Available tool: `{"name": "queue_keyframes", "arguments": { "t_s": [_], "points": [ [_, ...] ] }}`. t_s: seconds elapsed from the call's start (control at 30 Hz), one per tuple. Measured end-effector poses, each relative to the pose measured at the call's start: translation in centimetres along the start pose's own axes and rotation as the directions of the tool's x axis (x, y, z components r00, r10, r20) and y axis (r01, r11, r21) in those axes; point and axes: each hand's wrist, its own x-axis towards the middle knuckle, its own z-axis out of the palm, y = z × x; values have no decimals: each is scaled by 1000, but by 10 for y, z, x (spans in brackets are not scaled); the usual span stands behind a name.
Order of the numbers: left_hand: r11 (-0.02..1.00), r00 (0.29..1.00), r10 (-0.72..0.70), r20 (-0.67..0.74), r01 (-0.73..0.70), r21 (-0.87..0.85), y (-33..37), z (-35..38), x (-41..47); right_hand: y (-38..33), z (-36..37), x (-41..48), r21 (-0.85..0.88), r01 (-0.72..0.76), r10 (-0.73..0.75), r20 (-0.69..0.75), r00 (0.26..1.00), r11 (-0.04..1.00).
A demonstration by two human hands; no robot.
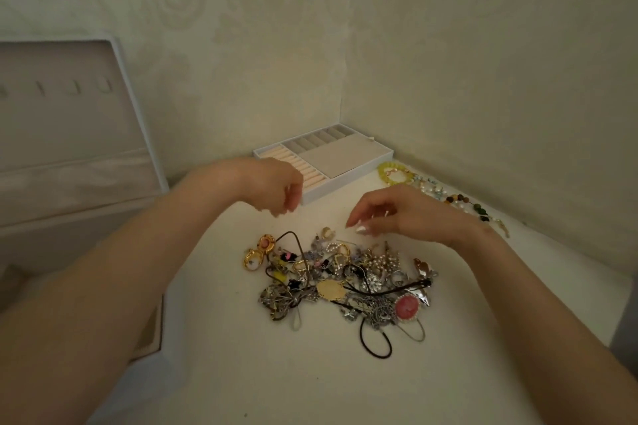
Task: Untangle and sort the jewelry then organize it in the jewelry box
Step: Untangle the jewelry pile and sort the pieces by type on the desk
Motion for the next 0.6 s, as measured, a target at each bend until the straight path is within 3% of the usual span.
{"name": "queue_keyframes", "arguments": {
  "t_s": [0.1,0.23,0.47,0.53,0.6],
  "points": [
    [979,969,-161,187,132,156,-6,-5,-10,-3,12,6,13,37,-36,-75,997,999],
    [965,907,-251,337,207,160,-10,10,-14,-10,22,11,-50,91,-98,-144,985,995],
    [975,927,-167,336,207,-86,-13,30,-6,-22,26,9,54,121,-105,-242,965,991],
    [976,938,-154,311,193,-98,-17,31,-6,-39,37,13,-7,168,-165,-226,960,986],
    [971,947,-150,284,196,-138,-23,31,-6,-53,51,22,-176,211,-239,-160,958,962]
  ]
}}
